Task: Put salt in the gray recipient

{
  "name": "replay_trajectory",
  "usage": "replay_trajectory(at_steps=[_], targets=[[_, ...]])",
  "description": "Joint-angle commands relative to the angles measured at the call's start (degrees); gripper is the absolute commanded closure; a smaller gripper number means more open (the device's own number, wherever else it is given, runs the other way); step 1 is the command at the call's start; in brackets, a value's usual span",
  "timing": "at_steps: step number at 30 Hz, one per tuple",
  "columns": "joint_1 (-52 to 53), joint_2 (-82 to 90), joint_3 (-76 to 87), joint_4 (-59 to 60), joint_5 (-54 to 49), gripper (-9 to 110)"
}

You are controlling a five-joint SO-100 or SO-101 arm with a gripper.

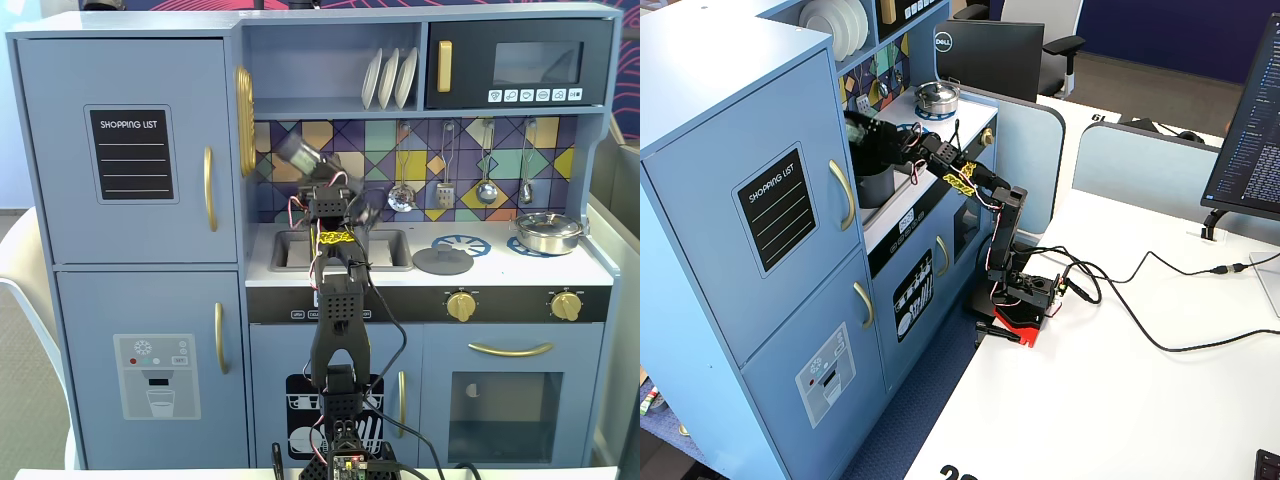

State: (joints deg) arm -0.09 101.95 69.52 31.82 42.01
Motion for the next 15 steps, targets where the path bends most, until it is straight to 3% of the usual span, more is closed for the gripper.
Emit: replay_trajectory(at_steps=[1,4,15], targets=[[4.7,0.4,-10.2,-1.1,-11.2,101],[10.1,1.8,-7.4,-1.3,-23.6,101],[38.6,5.4,6.2,-13.3,-90.4,101]])
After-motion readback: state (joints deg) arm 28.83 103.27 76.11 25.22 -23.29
